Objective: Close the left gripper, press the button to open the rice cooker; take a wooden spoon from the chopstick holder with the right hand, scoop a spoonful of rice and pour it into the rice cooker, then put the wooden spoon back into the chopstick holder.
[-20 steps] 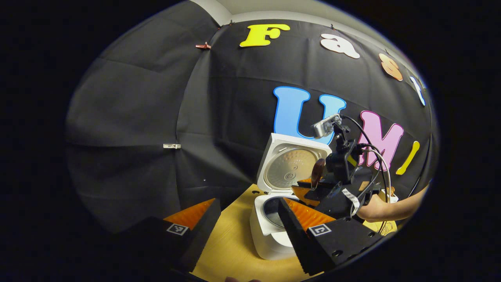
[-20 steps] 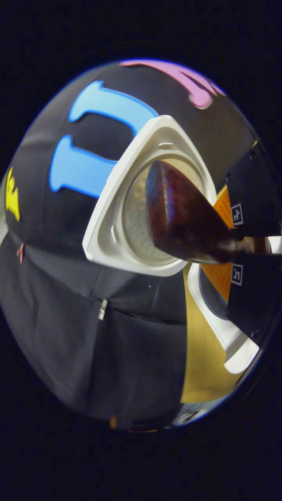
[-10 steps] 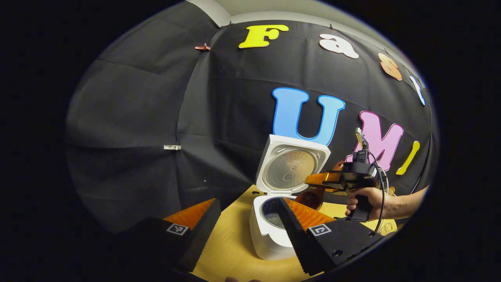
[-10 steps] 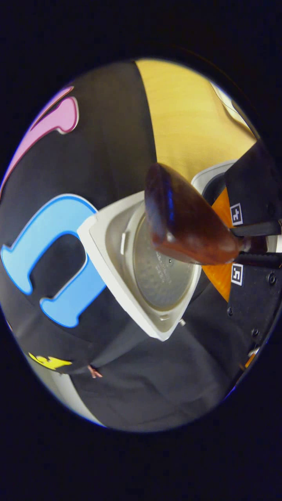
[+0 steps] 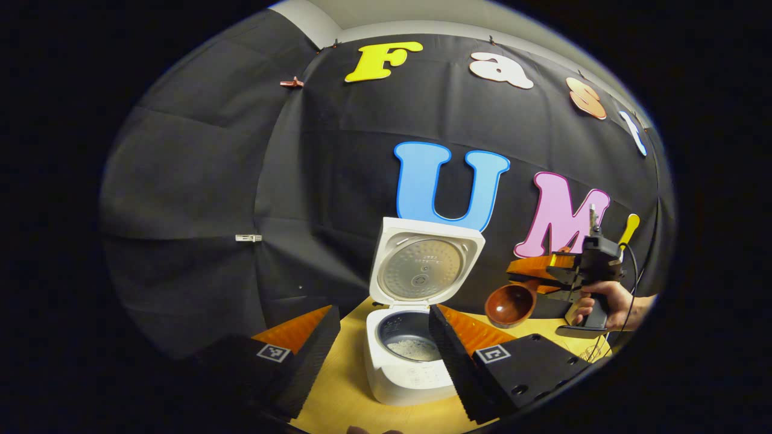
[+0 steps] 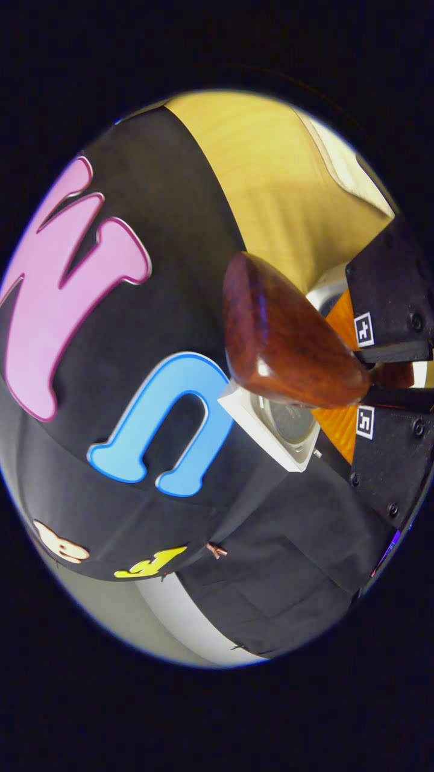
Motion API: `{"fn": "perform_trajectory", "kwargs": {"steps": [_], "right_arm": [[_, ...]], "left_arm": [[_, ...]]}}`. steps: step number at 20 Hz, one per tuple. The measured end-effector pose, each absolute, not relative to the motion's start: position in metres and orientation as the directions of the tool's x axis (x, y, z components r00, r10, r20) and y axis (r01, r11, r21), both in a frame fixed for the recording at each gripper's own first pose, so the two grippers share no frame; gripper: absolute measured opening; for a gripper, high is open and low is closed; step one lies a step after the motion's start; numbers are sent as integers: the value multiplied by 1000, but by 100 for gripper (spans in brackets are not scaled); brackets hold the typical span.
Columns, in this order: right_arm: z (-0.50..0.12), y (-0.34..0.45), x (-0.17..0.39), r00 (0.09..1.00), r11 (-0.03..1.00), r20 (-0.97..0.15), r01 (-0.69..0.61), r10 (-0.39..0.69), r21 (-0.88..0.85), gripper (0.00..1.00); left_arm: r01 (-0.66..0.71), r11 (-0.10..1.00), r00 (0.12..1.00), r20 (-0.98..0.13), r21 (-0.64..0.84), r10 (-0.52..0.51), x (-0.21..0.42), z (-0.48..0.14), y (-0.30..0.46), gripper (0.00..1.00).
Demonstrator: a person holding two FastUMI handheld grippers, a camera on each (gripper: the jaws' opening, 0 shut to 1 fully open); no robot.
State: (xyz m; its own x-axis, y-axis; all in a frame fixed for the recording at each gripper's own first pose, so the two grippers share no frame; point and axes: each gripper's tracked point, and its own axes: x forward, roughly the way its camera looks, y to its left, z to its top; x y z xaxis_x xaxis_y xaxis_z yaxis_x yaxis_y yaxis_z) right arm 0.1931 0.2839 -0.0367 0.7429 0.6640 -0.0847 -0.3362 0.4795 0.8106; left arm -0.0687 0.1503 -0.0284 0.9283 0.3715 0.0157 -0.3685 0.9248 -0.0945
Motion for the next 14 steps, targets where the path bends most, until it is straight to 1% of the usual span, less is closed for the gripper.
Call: {"fn": "perform_trajectory", "kwargs": {"steps": [1,7,10,14], "right_arm": [[-36,262,193,762,504,-84,-338,643,795,20],[-33,123,175,865,655,-98,-293,491,696,20],[-42,59,166,906,723,-120,-238,406,649,20],[-73,-29,145,943,808,-179,-131,280,575,20]], "left_arm": [[-358,930,932,19,-88,361,-64,-27,144,95],[-290,954,956,25,-73,293,-33,-19,109,95],[-248,967,968,26,-63,250,-18,-17,87,95],[-197,979,980,14,-59,198,0,-20,61,95]]}}
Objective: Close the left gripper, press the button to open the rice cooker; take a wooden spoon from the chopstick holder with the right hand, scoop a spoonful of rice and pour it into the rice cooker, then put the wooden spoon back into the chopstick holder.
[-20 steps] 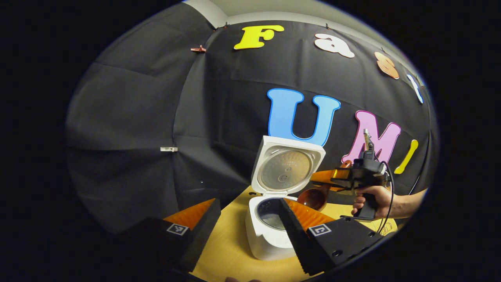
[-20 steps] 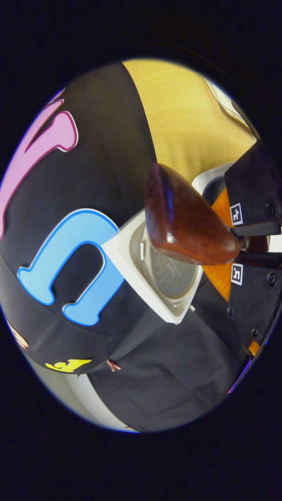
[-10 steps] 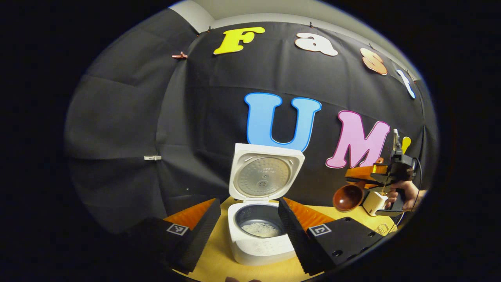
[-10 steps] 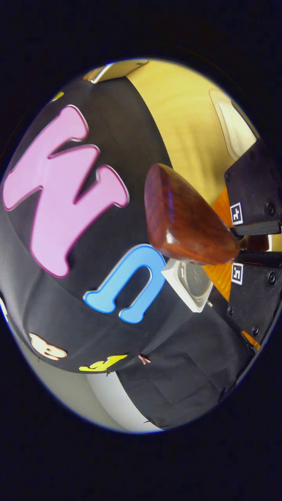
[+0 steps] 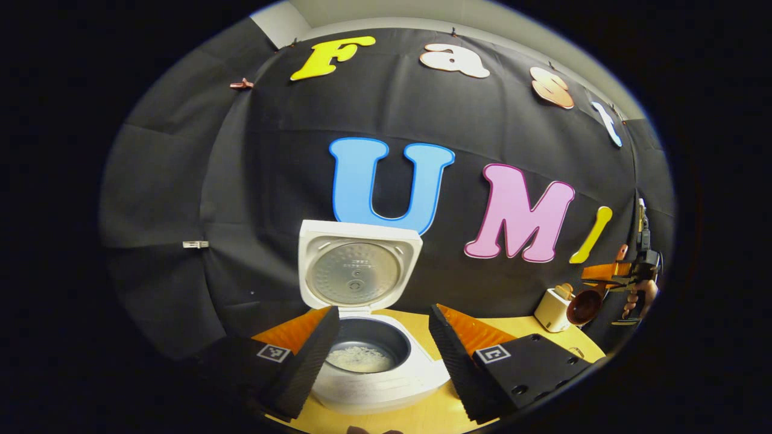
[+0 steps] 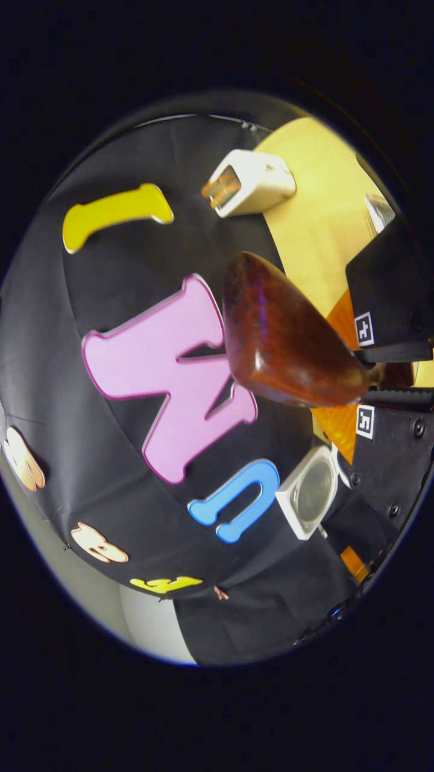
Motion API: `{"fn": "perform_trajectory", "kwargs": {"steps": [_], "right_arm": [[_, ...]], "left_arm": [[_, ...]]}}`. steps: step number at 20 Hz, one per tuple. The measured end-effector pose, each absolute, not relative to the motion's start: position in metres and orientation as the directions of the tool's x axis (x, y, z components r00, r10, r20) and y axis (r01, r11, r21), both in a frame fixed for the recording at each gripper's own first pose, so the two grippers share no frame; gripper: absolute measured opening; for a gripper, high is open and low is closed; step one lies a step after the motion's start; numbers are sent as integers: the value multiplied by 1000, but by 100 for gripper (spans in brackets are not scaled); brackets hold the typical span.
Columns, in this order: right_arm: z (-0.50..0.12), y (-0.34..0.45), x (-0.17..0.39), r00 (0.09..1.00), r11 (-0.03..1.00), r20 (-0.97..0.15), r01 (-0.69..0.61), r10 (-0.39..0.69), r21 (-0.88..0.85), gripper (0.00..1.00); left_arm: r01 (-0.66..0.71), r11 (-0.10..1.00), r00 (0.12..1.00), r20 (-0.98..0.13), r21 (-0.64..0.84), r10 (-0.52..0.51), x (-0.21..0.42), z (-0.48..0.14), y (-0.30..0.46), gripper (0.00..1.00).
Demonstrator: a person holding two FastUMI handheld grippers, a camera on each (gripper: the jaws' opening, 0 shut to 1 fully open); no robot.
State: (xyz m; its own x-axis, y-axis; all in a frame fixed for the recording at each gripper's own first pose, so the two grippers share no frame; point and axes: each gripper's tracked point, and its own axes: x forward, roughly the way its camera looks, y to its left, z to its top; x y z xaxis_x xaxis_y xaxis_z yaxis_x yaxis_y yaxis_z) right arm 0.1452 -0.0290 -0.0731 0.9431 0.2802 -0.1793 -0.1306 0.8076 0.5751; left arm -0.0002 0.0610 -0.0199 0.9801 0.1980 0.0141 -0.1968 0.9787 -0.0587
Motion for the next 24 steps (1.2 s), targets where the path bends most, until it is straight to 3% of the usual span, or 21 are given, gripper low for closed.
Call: {"fn": "perform_trajectory", "kwargs": {"steps": [2,3,11,24], "right_arm": [[-98,-63,135,948,846,-226,-74,224,529,20],[-111,-77,127,947,860,-251,-49,202,507,20],[-227,-132,100,900,902,-419,76,122,425,20],[-340,-118,112,798,914,-565,48,207,403,21]], "left_arm": [[-180,982,983,6,-59,181,8,-21,50,92],[-174,983,985,2,-59,175,12,-22,46,95],[-147,988,989,-23,-44,146,36,-21,11,95],[-228,974,973,-48,-13,227,41,-16,-5,95]]}}
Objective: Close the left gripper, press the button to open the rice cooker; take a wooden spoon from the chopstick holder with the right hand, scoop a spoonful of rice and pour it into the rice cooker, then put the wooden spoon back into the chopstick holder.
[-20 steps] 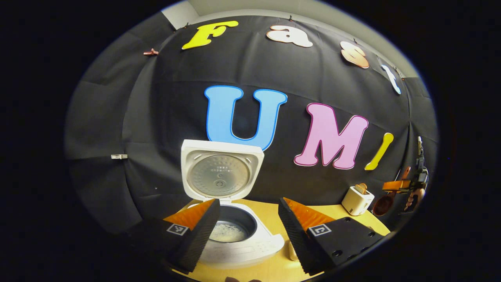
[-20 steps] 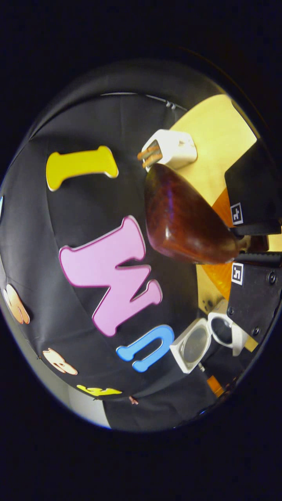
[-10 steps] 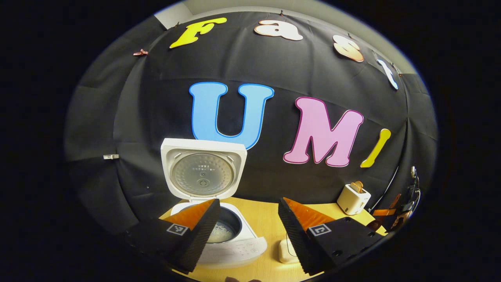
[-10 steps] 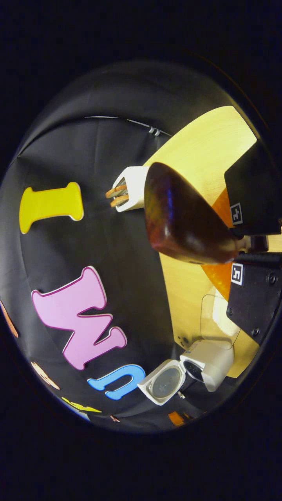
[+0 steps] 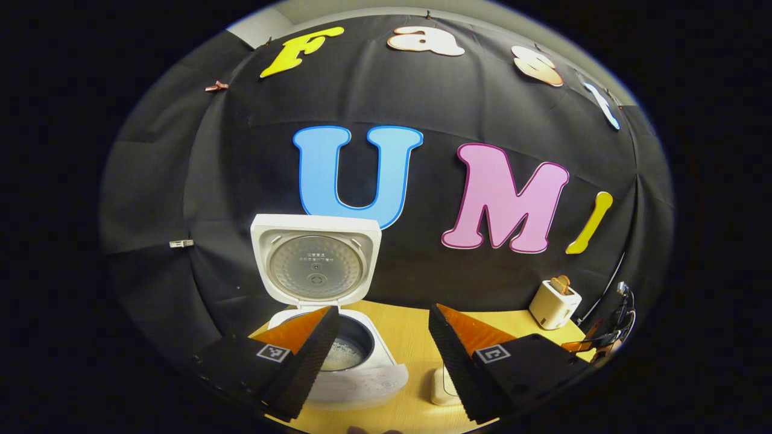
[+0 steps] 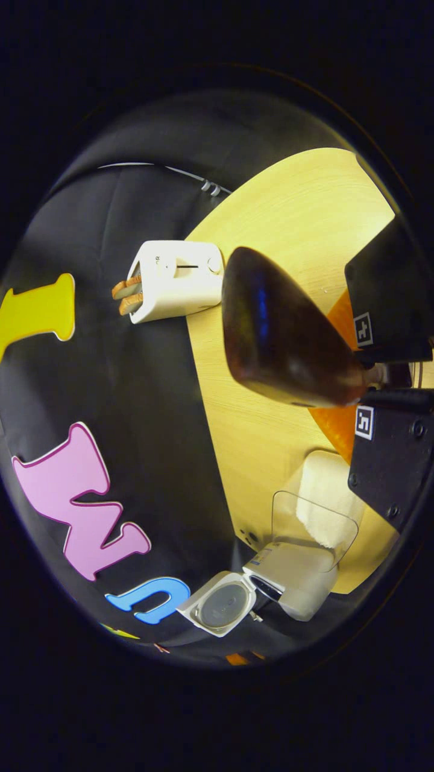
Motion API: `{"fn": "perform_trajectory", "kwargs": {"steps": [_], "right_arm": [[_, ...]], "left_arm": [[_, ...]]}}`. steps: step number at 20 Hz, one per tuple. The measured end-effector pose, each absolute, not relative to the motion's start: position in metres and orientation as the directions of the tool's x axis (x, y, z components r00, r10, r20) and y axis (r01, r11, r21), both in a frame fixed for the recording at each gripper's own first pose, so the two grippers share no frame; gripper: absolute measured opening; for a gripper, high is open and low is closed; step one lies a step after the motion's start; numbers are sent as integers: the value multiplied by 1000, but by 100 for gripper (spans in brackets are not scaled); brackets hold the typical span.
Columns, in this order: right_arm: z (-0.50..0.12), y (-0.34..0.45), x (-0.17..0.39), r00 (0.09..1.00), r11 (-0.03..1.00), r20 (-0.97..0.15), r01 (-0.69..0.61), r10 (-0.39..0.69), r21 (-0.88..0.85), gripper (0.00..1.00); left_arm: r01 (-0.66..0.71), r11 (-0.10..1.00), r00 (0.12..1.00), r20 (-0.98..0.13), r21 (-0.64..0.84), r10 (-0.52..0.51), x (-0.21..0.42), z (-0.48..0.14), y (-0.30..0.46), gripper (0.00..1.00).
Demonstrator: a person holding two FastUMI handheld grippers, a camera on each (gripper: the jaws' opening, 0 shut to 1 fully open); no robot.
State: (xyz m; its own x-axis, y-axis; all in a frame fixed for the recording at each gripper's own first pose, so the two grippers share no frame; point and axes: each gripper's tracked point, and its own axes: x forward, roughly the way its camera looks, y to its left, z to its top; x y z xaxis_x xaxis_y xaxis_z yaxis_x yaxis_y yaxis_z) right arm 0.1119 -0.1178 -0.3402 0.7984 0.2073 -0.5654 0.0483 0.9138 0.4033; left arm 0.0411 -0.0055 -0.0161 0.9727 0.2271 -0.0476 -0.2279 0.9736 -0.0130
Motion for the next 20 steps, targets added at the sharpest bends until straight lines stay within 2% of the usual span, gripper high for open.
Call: {"fn": "perform_trajectory", "kwargs": {"steps": [2,3,4,6,7,8,10,11,12,13,15,16,17,18,20], "right_arm": [[-348,-119,116,794,909,-573,66,201,411,20],[-351,-120,116,790,907,-582,80,195,413,10],[-353,-121,117,791,906,-583,91,187,414,22],[-354,-133,121,798,921,-588,119,134,370,23],[-348,-137,115,801,928,-588,130,110,351,10],[-348,-142,116,802,930,-590,141,95,340,11],[-348,-152,110,795,928,-604,176,63,328,21],[-349,-155,106,790,924,-610,194,51,328,60],[-347,-160,102,789,919,-614,220,29,326,51],[-343,-164,98,794,913,-608,242,9,329,58],[-333,-171,89,801,898,-599,284,-29,336,62],[-329,-172,83,804,891,-593,298,-40,344,50],[-323,-173,77,806,884,-590,310,-49,350,51],[-318,-174,70,807,876,-587,323,-57,359,67],[-304,-169,56,811,859,-583,336,-55,387,70]], "left_arm": [[-235,972,971,-44,-7,235,40,-13,-5,95],[-238,971,970,-42,-5,238,40,-13,-5,95],[-240,971,970,-39,-3,240,40,-12,-4,95],[-240,971,970,-33,0,239,39,-11,-4,95],[-239,971,971,-29,1,238,39,-9,-3,95],[-237,972,971,-25,2,237,39,-8,-2,95],[-230,973,973,-14,3,230,39,-3,2,95],[-225,974,974,-9,2,225,40,-2,4,95],[-220,975,975,-4,-1,220,41,2,6,95],[-212,977,977,5,-5,212,43,6,8,95],[-195,981,980,26,-5,195,45,16,11,95],[-190,982,981,37,5,190,47,22,14,95],[-184,983,982,50,16,183,50,28,17,95],[-175,984,983,65,23,174,53,37,20,95],[-162,986,983,91,37,158,59,54,26,95]]}}
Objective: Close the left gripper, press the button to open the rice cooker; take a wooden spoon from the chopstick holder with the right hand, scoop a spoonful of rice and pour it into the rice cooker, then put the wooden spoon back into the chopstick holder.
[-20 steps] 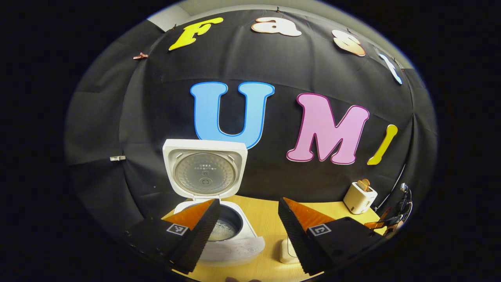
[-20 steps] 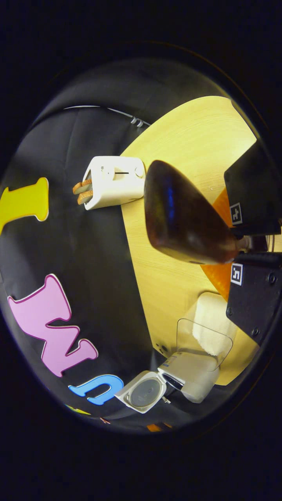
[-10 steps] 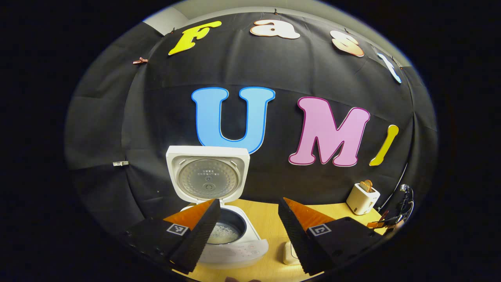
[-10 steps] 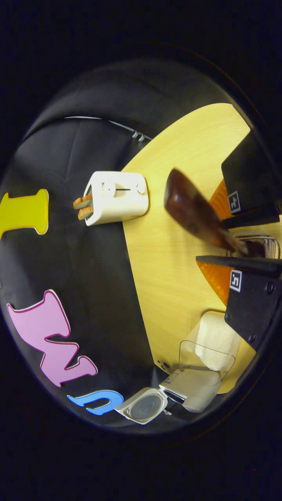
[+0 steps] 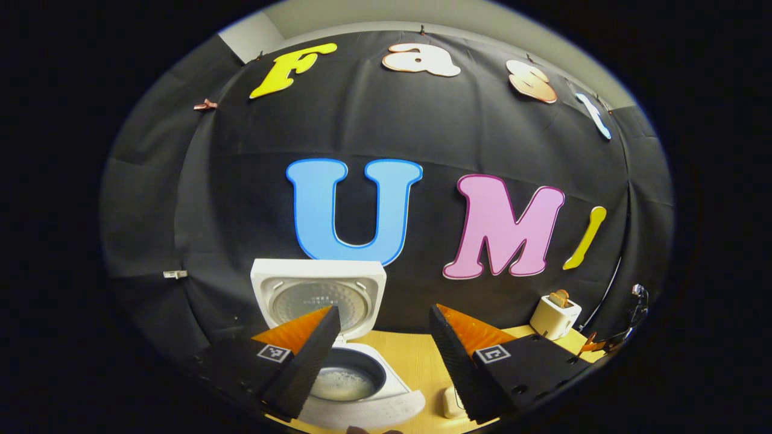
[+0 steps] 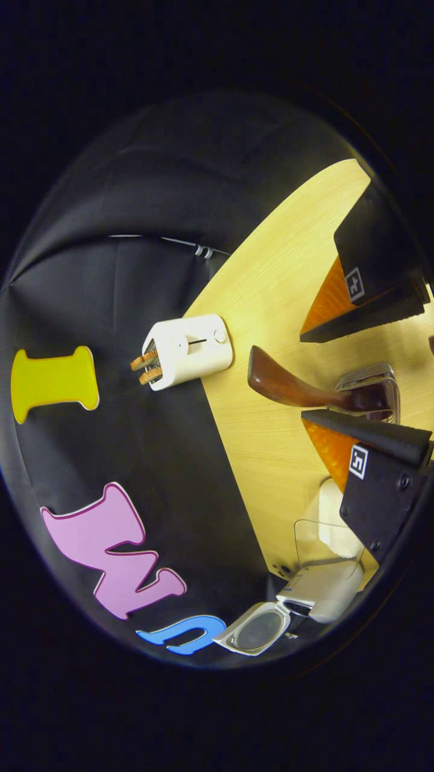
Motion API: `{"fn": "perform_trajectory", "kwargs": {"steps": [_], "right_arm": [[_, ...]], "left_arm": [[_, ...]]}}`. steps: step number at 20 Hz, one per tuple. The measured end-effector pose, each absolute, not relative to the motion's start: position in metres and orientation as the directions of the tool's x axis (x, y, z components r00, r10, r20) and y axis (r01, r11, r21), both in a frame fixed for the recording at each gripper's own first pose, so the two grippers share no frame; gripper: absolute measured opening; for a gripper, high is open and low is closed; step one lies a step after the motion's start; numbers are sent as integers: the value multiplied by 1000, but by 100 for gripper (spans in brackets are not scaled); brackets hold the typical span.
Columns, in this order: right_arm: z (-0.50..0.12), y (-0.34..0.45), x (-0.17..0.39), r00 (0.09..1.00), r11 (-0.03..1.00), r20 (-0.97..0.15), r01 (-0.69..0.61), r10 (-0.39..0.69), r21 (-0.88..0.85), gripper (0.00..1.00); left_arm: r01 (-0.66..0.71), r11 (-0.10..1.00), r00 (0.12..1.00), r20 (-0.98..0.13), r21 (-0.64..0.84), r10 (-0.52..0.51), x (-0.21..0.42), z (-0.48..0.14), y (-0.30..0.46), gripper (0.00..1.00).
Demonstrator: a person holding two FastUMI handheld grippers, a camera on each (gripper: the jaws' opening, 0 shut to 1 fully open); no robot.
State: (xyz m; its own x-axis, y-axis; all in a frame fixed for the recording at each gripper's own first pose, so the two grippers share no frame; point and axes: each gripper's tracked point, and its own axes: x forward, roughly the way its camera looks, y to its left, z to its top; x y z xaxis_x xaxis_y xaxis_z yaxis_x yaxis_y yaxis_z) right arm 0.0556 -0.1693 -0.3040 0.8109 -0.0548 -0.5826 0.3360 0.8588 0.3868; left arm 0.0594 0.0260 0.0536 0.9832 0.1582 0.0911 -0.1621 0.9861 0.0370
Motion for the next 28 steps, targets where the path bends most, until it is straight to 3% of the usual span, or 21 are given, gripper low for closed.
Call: {"fn": "perform_trajectory", "kwargs": {"steps": [3,6,7,8,16,21,28], "right_arm": [[-279,-160,35,831,850,-554,329,-53,412,81],[-253,-152,16,854,855,-516,316,-66,412,84],[-246,-148,11,859,858,-507,309,-67,410,99],[-240,-145,6,863,863,-501,302,-68,405,84],[-188,-131,-27,893,861,-444,279,-70,425,84],[-169,-139,-34,901,886,-421,278,-106,372,84],[-172,-142,-40,892,876,-437,297,-113,380,84]], "left_arm": [[-158,985,981,125,62,150,72,77,40,95],[-167,985,975,158,41,159,91,102,61,95],[-170,985,973,165,26,163,99,109,68,95],[-176,984,971,166,18,171,107,115,76,95],[-265,957,955,169,119,243,183,129,123,95],[-348,933,936,97,92,340,223,102,162,95],[-399,913,916,-1,90,401,225,65,174,99]]}}
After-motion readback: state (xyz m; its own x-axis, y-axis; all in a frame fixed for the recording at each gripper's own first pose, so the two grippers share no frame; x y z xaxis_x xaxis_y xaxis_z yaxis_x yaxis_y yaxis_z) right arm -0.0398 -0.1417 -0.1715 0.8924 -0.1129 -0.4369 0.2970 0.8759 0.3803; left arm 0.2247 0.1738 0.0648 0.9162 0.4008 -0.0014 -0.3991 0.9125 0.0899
